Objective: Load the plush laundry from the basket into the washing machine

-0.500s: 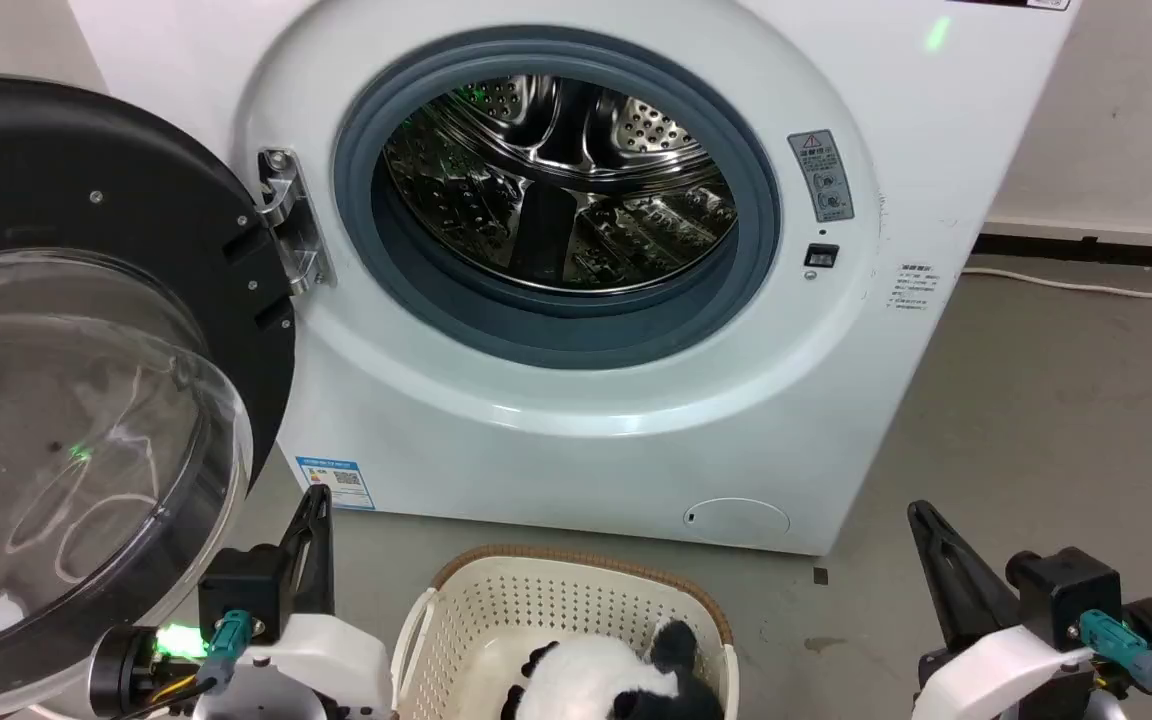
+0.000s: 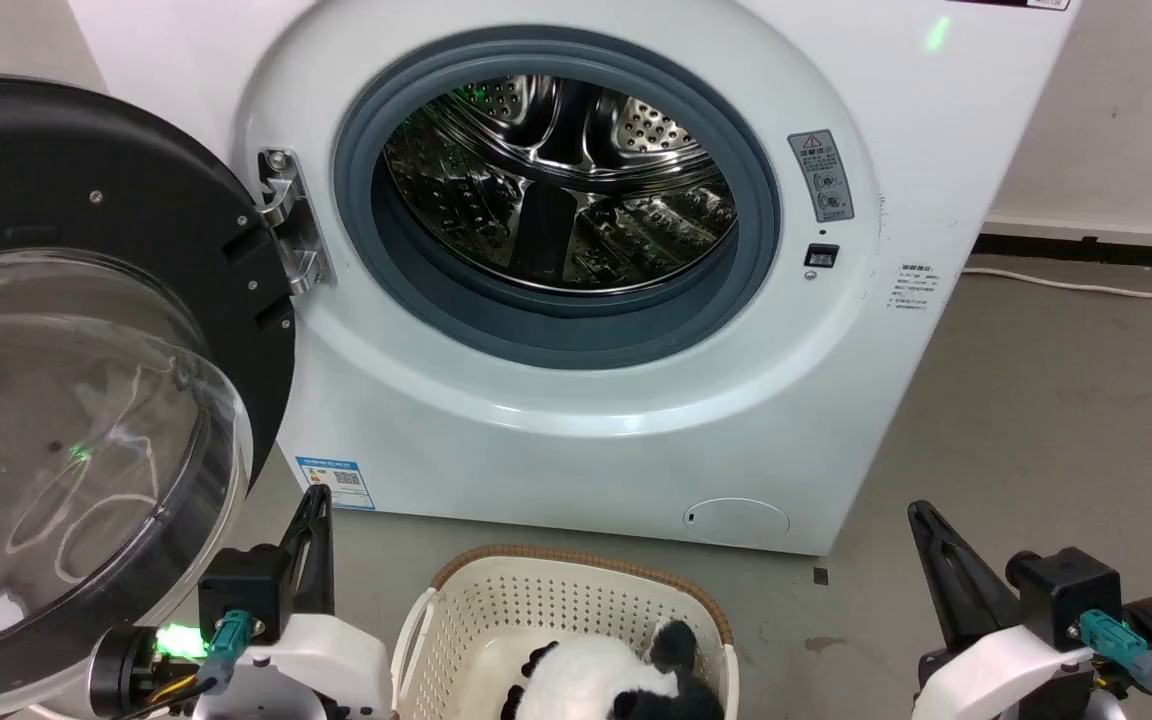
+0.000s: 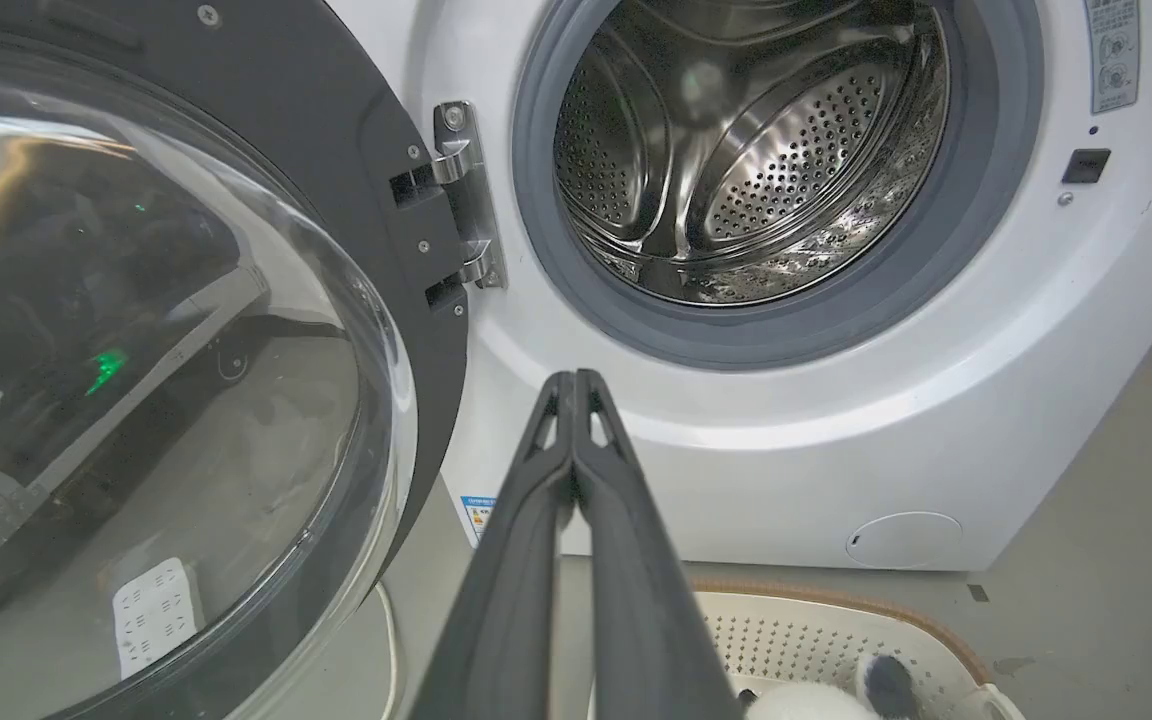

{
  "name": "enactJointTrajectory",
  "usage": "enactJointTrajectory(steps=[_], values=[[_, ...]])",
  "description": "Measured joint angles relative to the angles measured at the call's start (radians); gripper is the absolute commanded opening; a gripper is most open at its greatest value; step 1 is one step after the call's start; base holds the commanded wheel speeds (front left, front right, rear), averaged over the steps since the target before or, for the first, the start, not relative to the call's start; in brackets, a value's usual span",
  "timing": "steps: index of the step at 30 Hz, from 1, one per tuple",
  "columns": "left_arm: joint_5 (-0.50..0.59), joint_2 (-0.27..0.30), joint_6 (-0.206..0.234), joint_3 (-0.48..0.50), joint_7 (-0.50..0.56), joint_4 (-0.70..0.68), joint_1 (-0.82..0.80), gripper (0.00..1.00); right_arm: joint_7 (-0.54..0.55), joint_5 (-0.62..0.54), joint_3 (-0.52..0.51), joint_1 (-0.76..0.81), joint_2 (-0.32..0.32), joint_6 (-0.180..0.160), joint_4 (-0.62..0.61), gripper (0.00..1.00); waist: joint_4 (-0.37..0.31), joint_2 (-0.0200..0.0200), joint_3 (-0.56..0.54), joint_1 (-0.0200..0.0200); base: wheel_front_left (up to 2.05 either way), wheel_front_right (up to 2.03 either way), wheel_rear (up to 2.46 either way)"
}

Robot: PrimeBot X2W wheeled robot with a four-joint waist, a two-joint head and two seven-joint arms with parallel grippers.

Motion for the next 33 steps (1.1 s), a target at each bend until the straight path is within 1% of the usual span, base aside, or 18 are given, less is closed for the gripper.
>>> enactJointTrajectory(steps=[29,30,33], values=[[0.000,0.000,0.000,0.000,0.000,0.000,0.000,0.00,0.000,0.000,0.000,0.000,0.000,0.000,0.000,0.00,0.000,0.0000,0.000,0.0000,0.00,0.00,0.00],[0.000,0.000,0.000,0.000,0.000,0.000,0.000,1.00,0.000,0.000,0.000,0.000,0.000,0.000,0.000,1.00,0.000,0.0000,0.000,0.0000,0.00,0.00,0.00],[0.000,0.000,0.000,0.000,0.000,0.000,0.000,1.00,0.000,0.001,0.001,0.000,0.000,0.000,0.001,1.00,0.000,0.0000,0.000,0.0000,0.00,0.00,0.00]])
